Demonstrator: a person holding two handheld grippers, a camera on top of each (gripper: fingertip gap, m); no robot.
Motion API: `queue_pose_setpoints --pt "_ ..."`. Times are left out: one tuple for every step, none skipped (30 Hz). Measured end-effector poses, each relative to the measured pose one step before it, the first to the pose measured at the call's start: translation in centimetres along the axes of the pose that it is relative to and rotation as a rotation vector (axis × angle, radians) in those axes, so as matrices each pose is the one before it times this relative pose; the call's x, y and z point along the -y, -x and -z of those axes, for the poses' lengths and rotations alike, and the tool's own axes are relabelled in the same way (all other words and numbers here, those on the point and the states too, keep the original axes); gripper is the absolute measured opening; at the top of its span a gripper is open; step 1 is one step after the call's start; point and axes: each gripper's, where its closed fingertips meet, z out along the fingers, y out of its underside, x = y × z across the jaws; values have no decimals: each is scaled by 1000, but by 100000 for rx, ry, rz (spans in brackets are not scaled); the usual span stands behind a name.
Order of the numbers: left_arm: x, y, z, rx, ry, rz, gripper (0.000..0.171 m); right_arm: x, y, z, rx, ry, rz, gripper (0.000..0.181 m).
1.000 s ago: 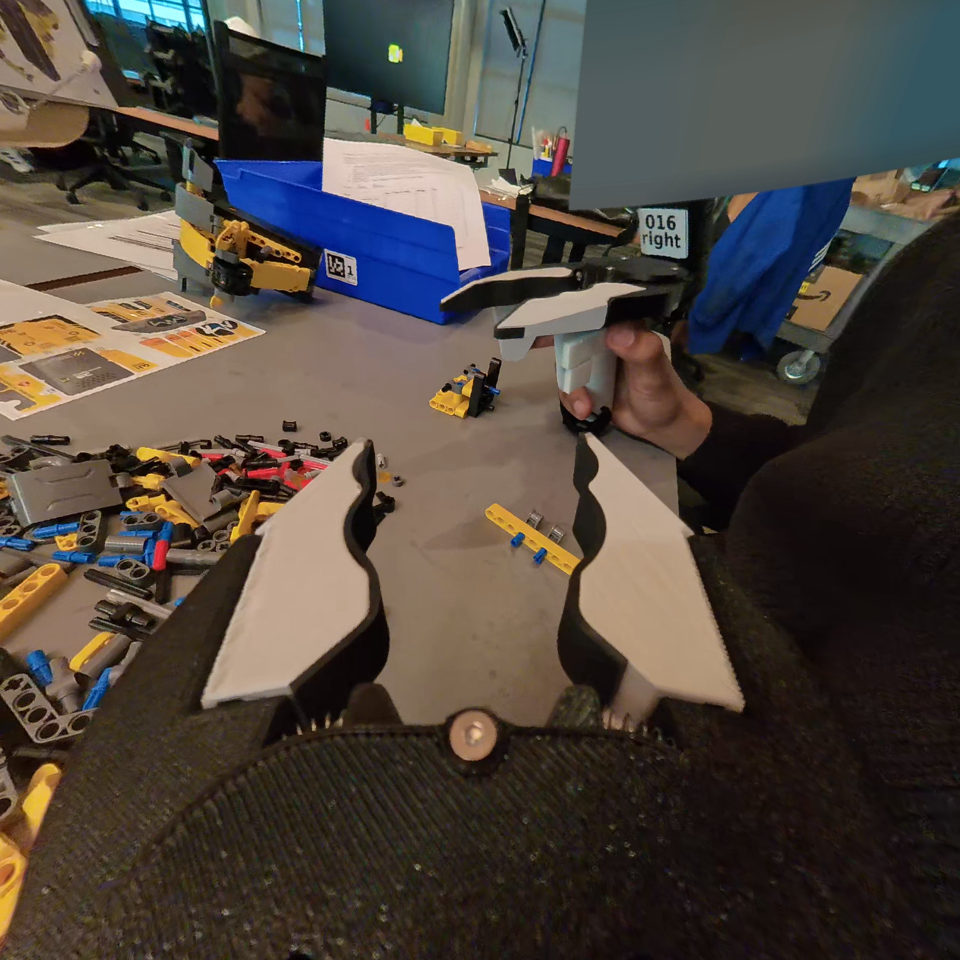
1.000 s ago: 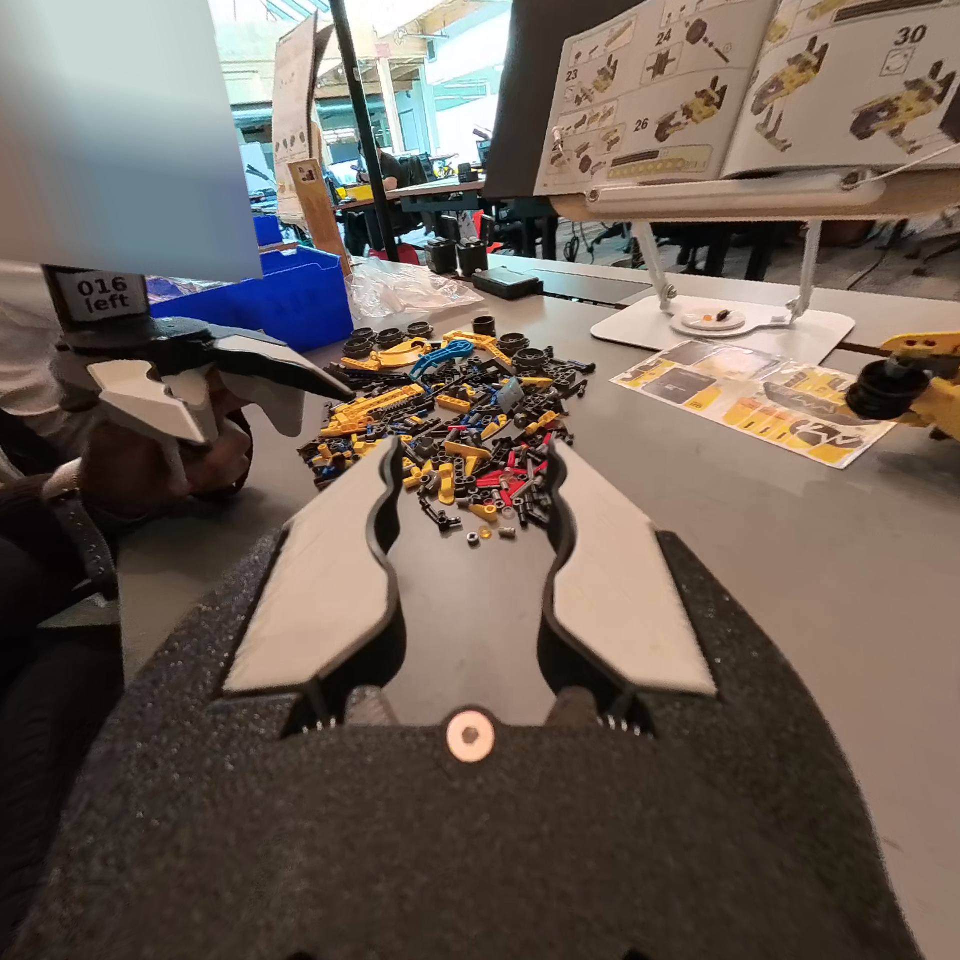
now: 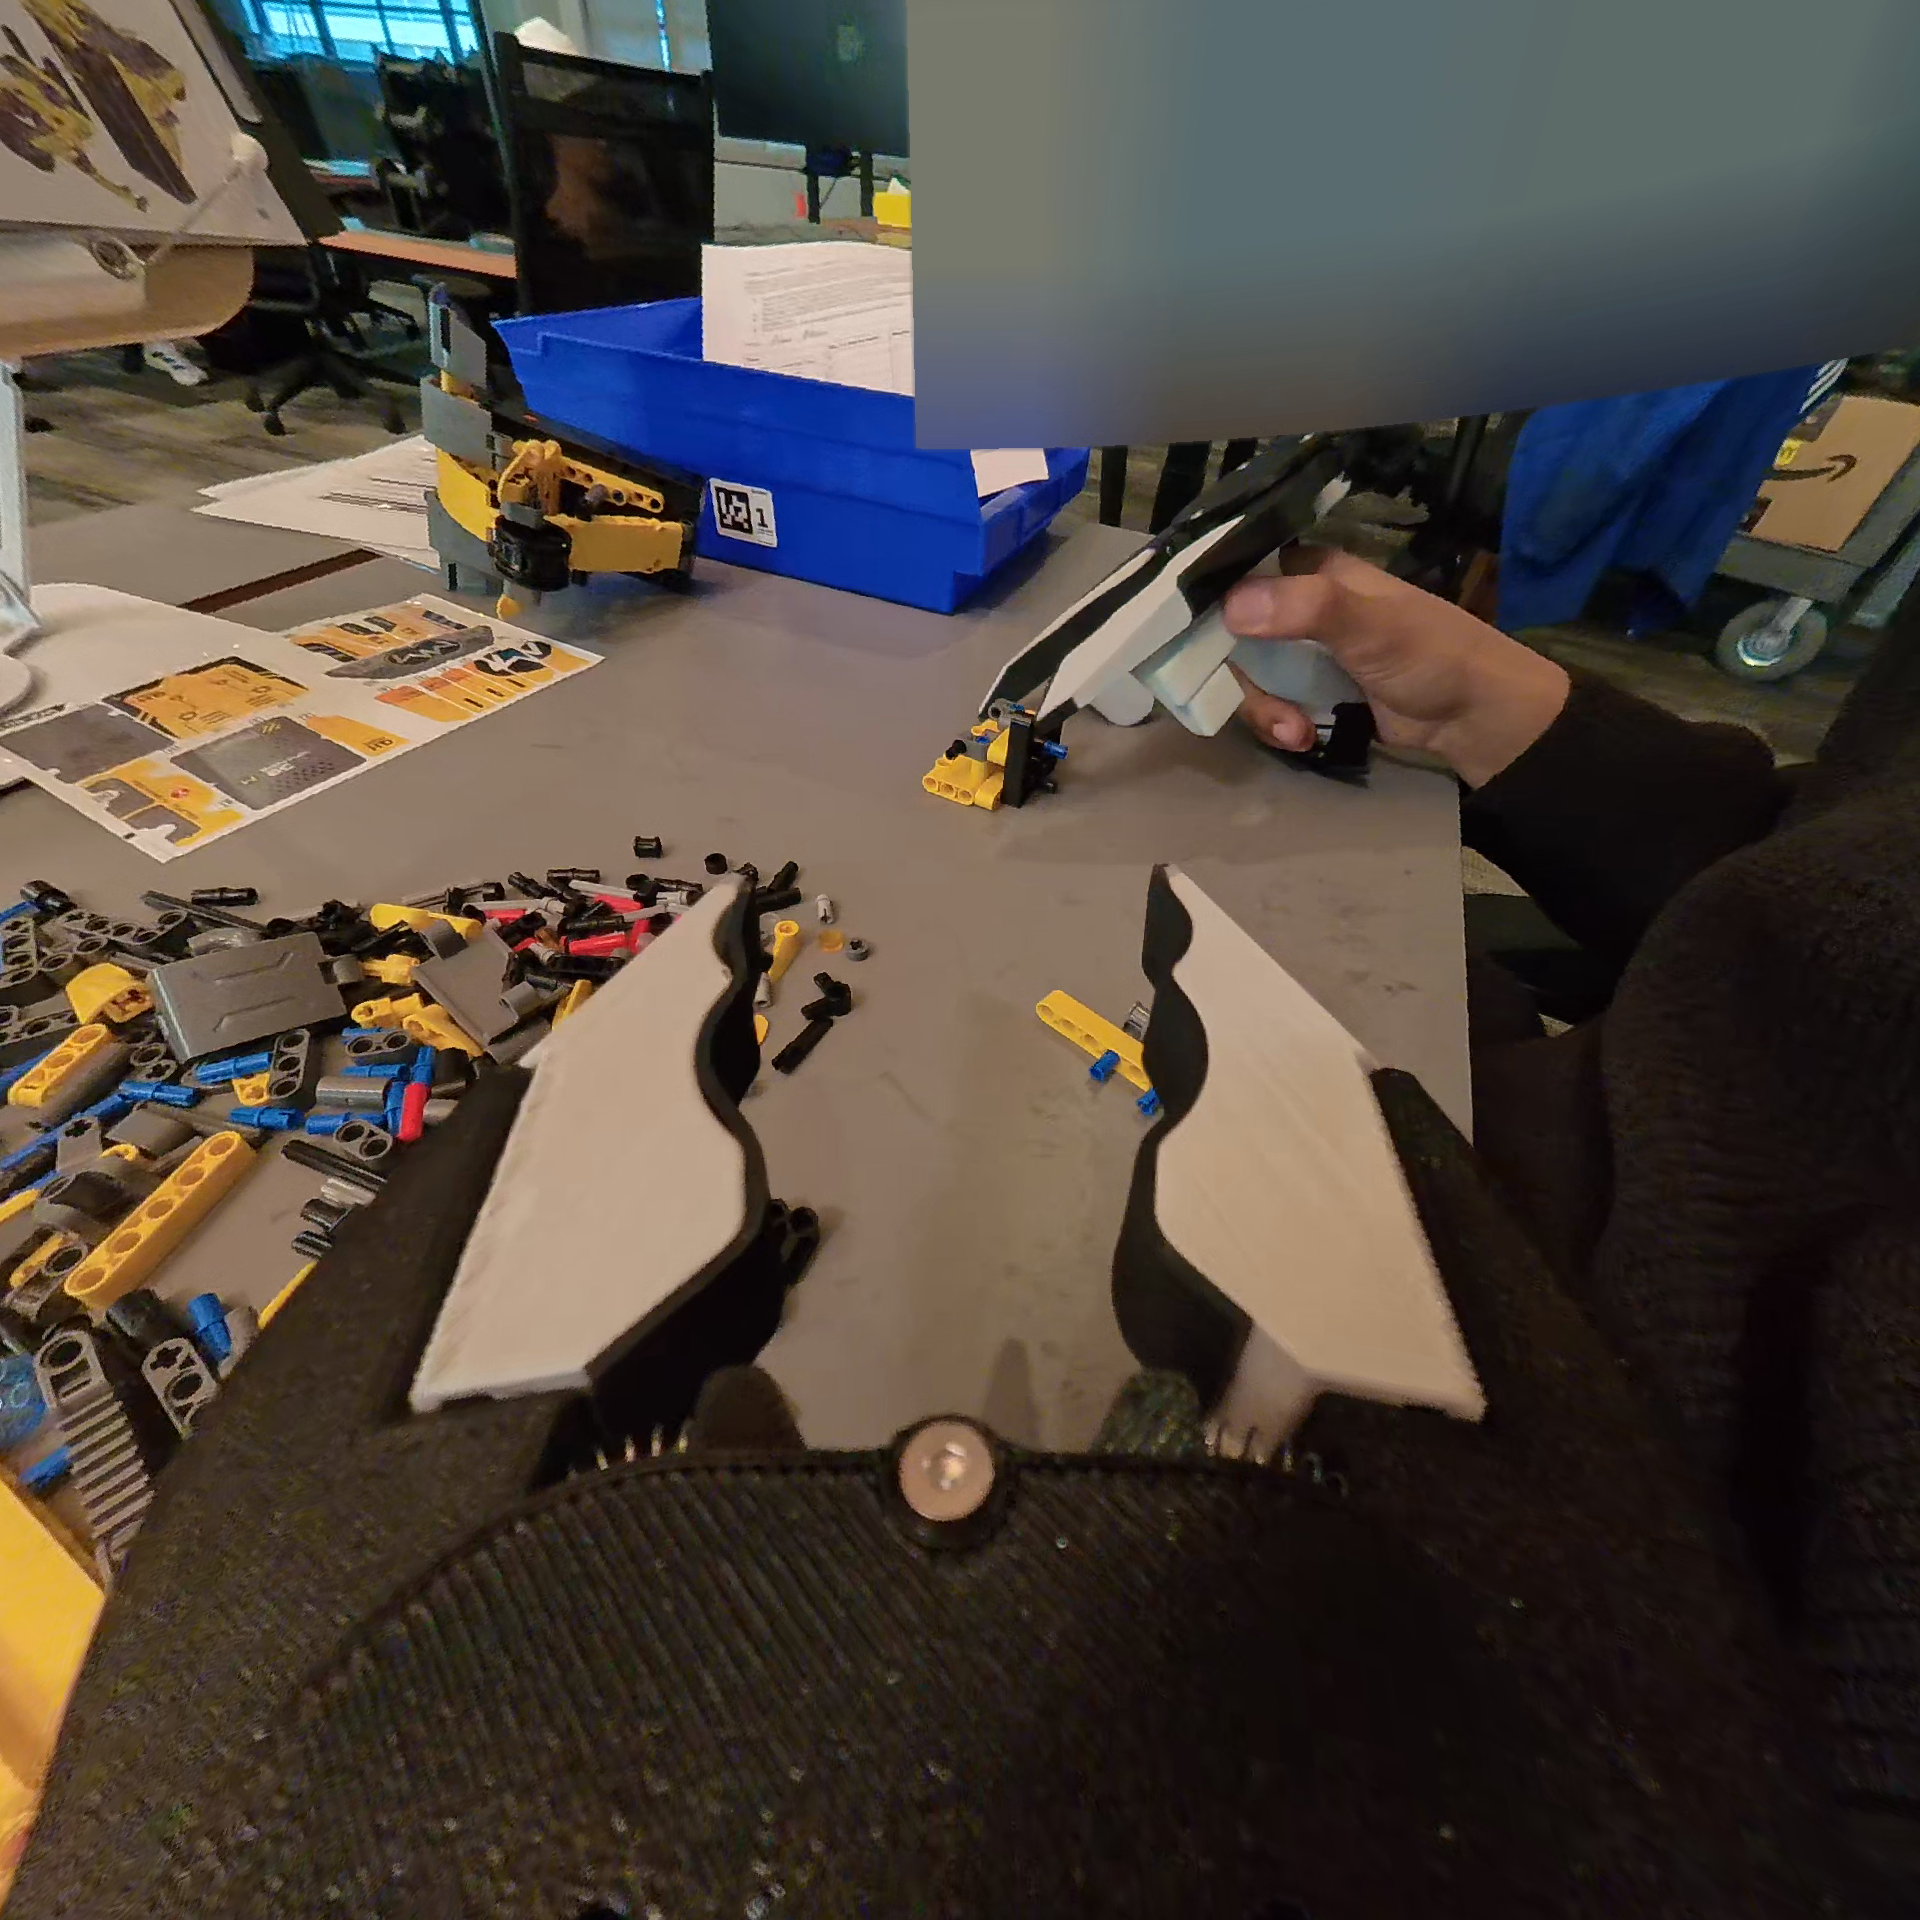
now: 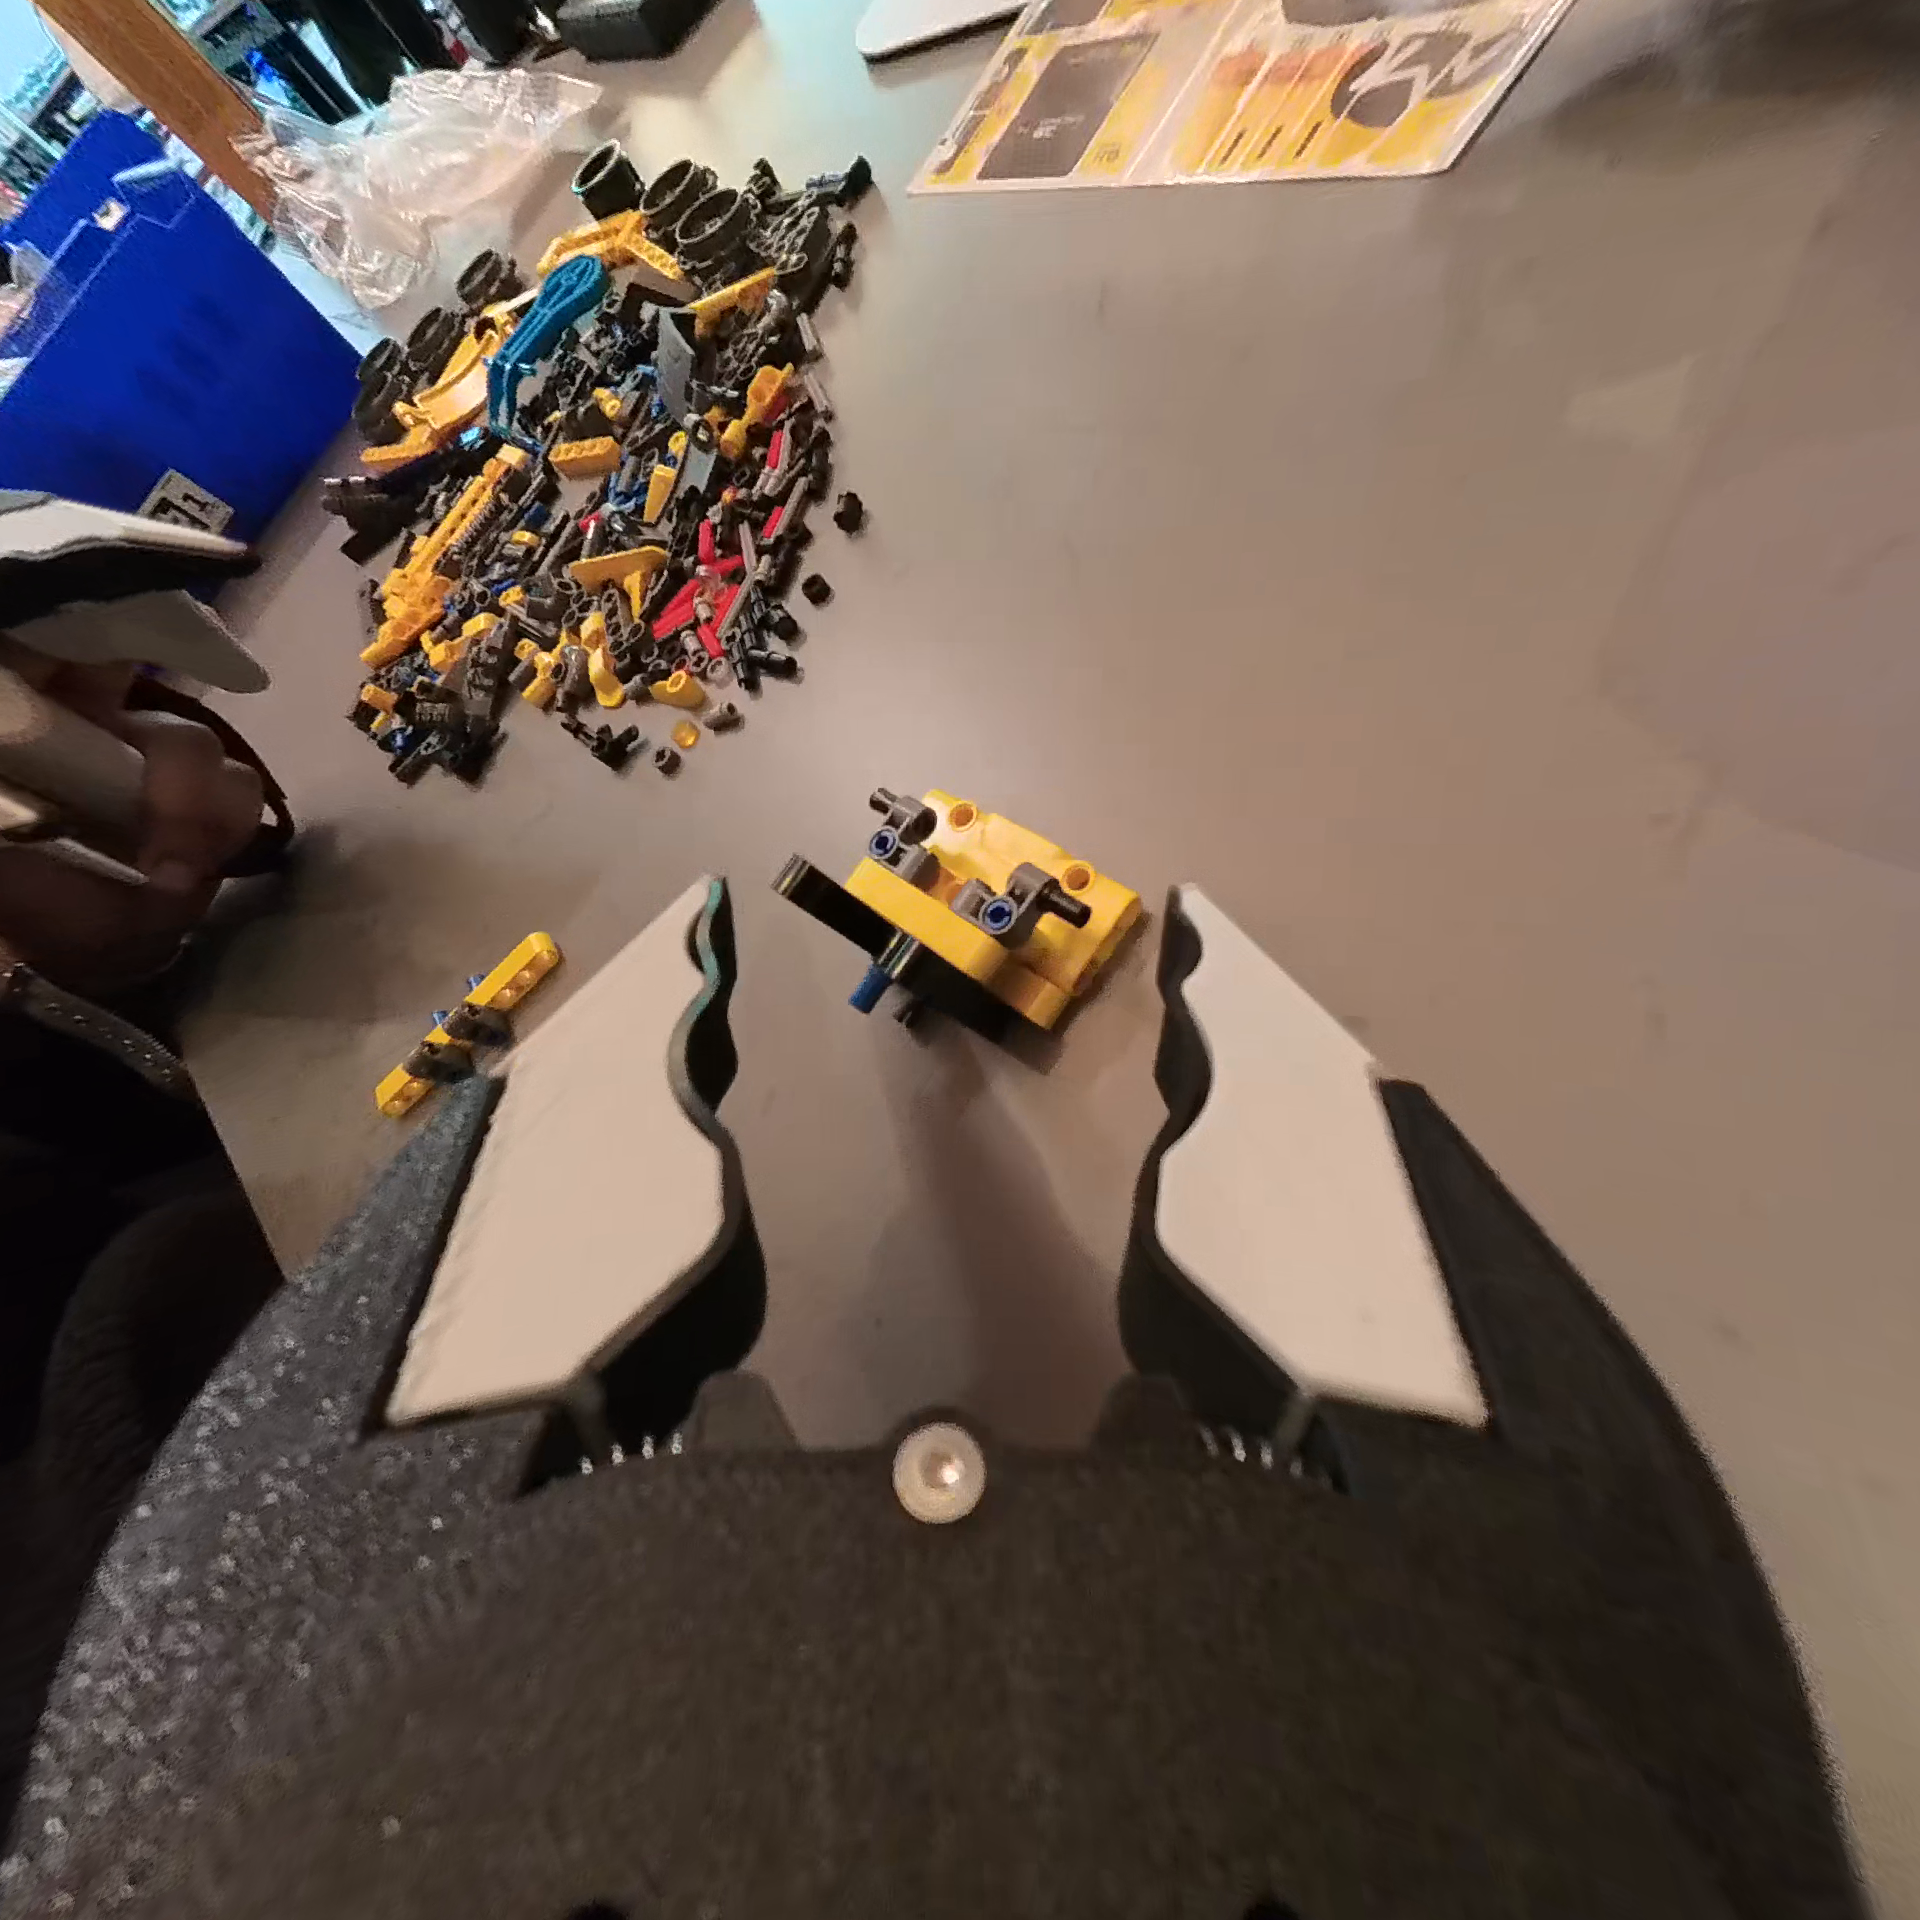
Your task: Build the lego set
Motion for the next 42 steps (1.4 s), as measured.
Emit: queue_pose_setpoints --pt "-33 -26 -35 -72 297 -174 71 8 40 9 316 -100 -84 82" --pt "-35 1 -35 198 309 -217 71 14 12 19 288 -167 -226 82" --pt "-50 -21 -41 85 353 -218 71 20 17 17 374 -164 -239 82" --pt "-40 15 -42 154 385 -105 72 10 56 9 610 -51 -171 82" --pt "-51 16 -43 144 397 76 72 -1 30 0 281 -18 -110 82" --pt "-41 13 -34 -40 320 153 72 -2 -19 -6 -146 37 42 81" --pt "-21 -14 -19 -178 213 145 72 -19 -5 -17 -365 188 309 81" --pt "-23 8 -19 -76 150 154 72 -46 -47 -40 -795 326 494 80" --pt "-8 19 -13 49 98 136 72 -52 -101 -52 -1436 495 671 78" --pt "-9 14 -13 11 109 121 72 -73 -152 -80 -1984 627 845 76" --pt "-24 6 -12 -48 148 134 72 -53 -101 -97 -1847 533 916 74" --pt "-9 4 -19 -26 119 99 72 -9 -13 -87 -1358 310 1046 74" --pt "-6 6 -2 10 61 35 72 -28 6 -82 -1188 378 1183 74" --pt "-1 -8 -1 17 -3 -50 72 -52 1 -51 -1051 421 1184 74" --pt "0 -9 5 32 -22 -108 72 -37 -6 -41 -824 345 947 74" --pt "-5 -18 -5 -18 38 -80 72 -29 -3 -18 -552 214 611 74" --pt "-30 -19 -16 -132 190 16 72 -11 5 -13 -259 97 288 74" --pt "-42 -35 -35 -232 323 50 72 -6 -1 -3 -63 25 73 74" --pt "-45 -13 -33 -88 342 23 73 4 -4 3 41 -17 -56 74" --pt "-44 -31 -35 -78 327 -90 73 4 -6 9 30 -40 -120 73" --pt "-43 -34 -35 -143 322 -174 73 6 -8 3 -6 -28 -91 73" --pt "-43 -45 -30 -183 302 -201 73 -1 -14 1 -93 9 12 73" --pt "-39 -27 -32 -28 277 -156 74 -8 -3 -13 -176 57 154 73" --pt "-39 -5 -36 25 304 -61 74 -11 -15 -1 -291 91 239 73" --pt "-36 -15 -32 -87 270 -32 74 -10 -2 -19 -334 117 324 73" --pt "-29 -1 -16 -17 192 1 74 -18 -9 -14 -416 141 373 73" --pt "-12 2 -18 17 133 14 74 -12 -13 -17 -390 137 361 72" --pt "-19 4 -10 26 93 14 74 -14 -8 -10 -336 125 325 72" --pt "-7 5 -2 3 68 33 74 -12 -3 -11 -315 112 297 72" --pt "-8 1 -14 -24 96 46 75 -17 -20 -12 -341 112 261 72" --pt "-25 6 -12 18 150 72 75 -6 -36 -13 -528 114 239 71" --pt "-25 8 -17 -13 171 78 75 -13 -35 -19 -473 115 296 70" --pt "-19 15 -21 24 123 46 75 -12 -27 -9 -465 124 344 70" --pt "-13 9 -11 65 133 102 75 -13 -14 -18 -482 144 395 70" --pt "-25 12 -28 -43 205 161 75 -19 -6 -14 -459 154 442 70" --pt "-27 11 -22 -17 200 136 75 -14 -12 -17 -450 156 440 70" --pt "-21 4 -14 -3 127 54 75 -18 0 -13 -420 153 442 69" --pt "-5 -7 1 25 28 -55 75 -18 -2 -29 -393 165 453 69" --pt "2 8 5 71 -29 -76 75 -15 3 -9 -325 148 390 70" --pt "0 -3 0 -20 0 0 75 -10 12 -18 -153 104 265 70" --pt "-3 -1 -4 -32 39 58 75 -6 43 10 231 52 182 71" --pt "0 4 -5 -2 15 46 75 -1 121 3 755 3 307 73"
